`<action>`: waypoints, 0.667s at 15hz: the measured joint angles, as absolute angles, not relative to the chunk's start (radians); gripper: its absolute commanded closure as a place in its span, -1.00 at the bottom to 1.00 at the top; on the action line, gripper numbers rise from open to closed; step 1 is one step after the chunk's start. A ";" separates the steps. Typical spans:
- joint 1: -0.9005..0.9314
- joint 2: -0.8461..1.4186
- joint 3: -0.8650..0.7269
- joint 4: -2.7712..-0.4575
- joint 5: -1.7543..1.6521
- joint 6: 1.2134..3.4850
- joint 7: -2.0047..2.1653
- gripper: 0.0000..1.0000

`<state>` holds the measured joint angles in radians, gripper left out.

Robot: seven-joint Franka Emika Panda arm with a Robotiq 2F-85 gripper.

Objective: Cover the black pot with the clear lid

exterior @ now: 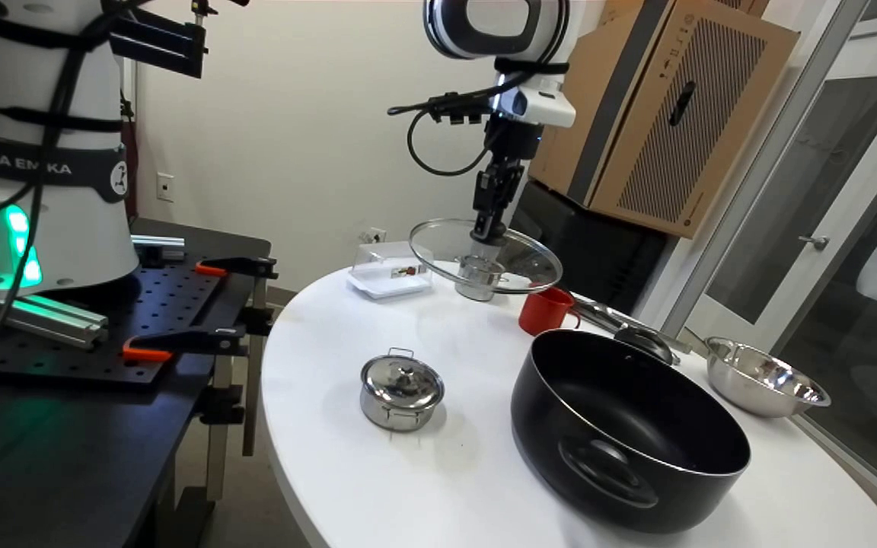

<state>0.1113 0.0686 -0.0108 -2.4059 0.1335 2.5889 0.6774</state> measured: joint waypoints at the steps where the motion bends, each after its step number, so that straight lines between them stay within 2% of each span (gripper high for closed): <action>1: 0.102 0.054 -0.011 -2.403 0.134 2.581 0.676 0.50; 10: -0.028 0.044 -0.063 -2.226 0.085 2.322 0.691 0.50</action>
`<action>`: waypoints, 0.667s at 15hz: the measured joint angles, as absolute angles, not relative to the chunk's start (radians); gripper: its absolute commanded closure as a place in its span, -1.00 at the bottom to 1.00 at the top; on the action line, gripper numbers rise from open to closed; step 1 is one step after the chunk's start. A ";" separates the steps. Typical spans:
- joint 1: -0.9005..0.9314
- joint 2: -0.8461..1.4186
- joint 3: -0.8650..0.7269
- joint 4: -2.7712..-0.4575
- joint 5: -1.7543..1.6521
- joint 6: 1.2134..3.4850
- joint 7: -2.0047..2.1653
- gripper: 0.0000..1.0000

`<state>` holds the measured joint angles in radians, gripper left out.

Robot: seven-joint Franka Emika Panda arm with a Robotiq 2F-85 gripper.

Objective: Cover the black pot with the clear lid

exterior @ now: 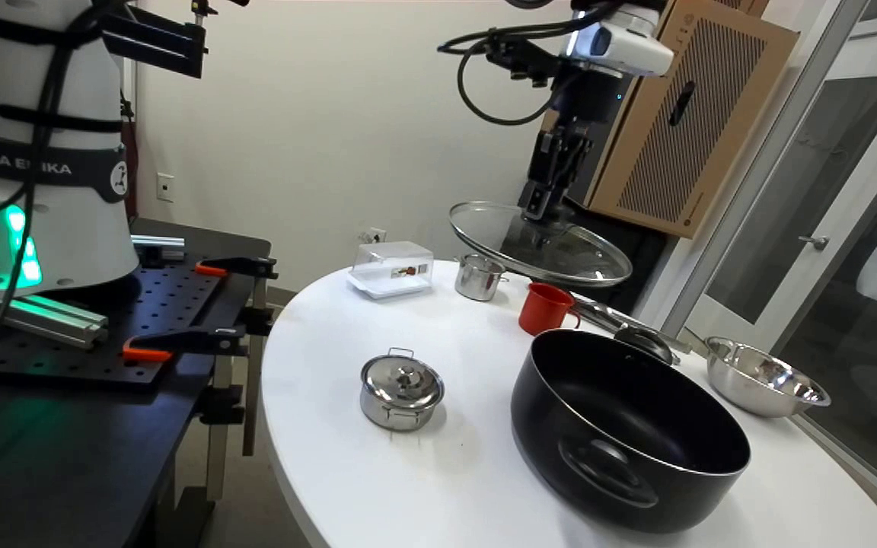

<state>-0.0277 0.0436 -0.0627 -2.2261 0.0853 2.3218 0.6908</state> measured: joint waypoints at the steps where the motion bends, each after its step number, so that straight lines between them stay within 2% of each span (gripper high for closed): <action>1: -0.040 0.058 -0.073 -2.198 0.073 2.294 0.700 0.50; 10: -0.081 0.264 -0.153 -1.946 0.035 2.199 0.836 0.50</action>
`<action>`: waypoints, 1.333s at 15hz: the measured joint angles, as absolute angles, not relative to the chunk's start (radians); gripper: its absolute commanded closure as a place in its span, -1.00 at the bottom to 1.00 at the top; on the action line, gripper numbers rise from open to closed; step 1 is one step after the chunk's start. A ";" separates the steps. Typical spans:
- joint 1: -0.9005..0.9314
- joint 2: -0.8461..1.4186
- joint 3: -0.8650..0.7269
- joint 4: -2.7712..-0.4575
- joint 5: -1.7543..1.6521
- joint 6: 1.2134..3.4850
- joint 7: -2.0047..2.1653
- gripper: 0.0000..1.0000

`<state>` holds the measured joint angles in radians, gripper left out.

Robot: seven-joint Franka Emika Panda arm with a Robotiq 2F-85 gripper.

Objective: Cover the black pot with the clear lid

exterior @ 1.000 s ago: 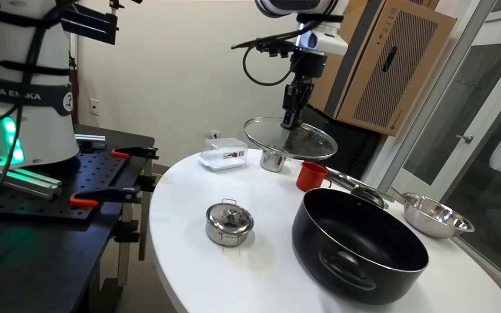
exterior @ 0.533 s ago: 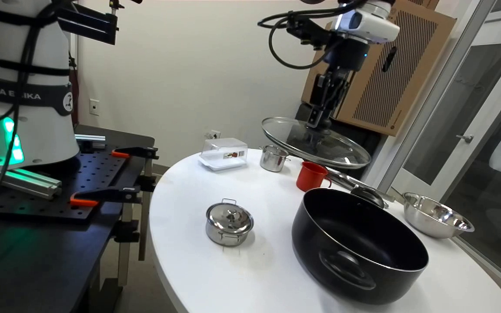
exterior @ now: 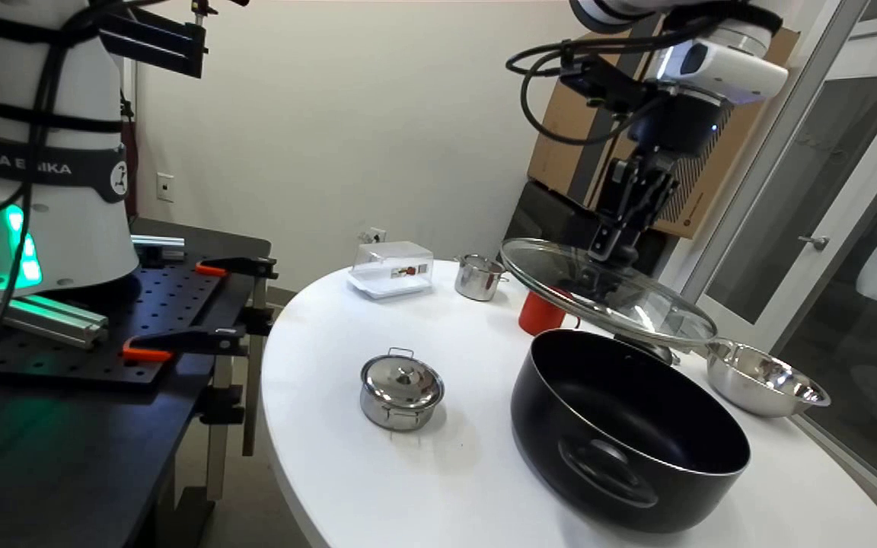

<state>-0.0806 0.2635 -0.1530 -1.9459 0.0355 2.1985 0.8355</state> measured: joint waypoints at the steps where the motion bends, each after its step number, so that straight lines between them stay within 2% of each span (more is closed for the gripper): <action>1: -0.081 0.287 -0.160 -1.923 0.035 2.191 0.851 0.50; 9: -0.098 0.429 -0.201 -1.788 0.038 2.175 0.928 0.50; 20: -0.101 0.507 -0.203 -1.740 0.055 2.228 0.976 0.50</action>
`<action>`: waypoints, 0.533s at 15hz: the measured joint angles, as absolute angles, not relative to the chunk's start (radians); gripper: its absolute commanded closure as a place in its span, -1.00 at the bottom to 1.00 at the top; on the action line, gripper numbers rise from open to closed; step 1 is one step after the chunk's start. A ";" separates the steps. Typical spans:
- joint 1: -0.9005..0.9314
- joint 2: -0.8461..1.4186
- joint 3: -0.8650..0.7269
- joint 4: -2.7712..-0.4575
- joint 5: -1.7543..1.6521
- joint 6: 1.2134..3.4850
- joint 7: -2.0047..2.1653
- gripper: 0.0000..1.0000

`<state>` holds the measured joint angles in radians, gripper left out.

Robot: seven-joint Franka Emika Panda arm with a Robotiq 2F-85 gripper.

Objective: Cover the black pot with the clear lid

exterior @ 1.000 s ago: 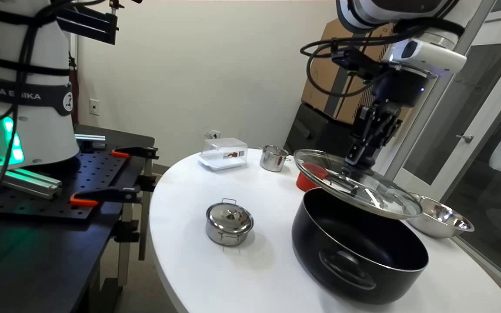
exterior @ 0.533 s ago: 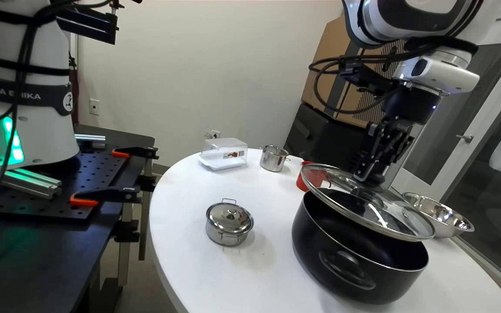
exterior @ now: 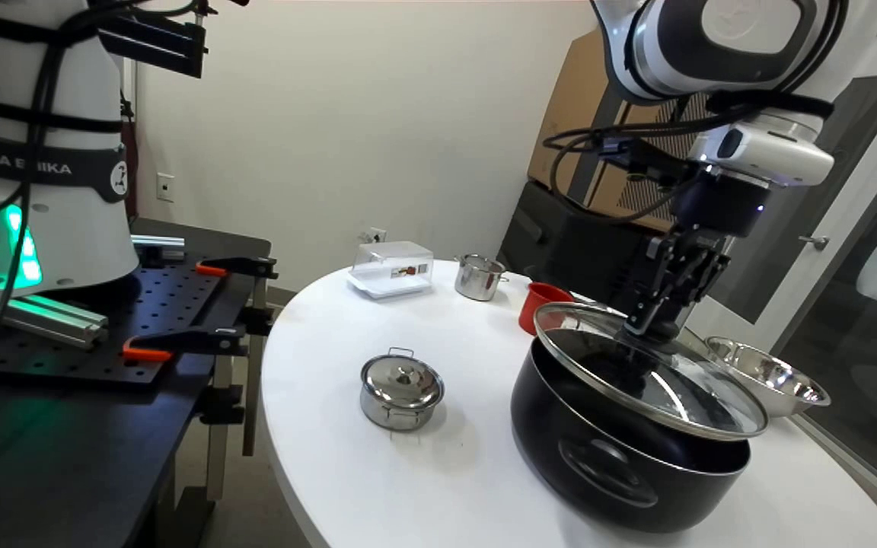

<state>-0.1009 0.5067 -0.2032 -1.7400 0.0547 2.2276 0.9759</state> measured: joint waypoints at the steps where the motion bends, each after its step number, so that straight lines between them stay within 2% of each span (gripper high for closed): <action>1: -0.101 0.510 -0.203 -1.740 0.056 2.235 0.979 0.50; 8: -0.101 0.537 -0.203 -1.740 0.066 2.276 0.995 0.50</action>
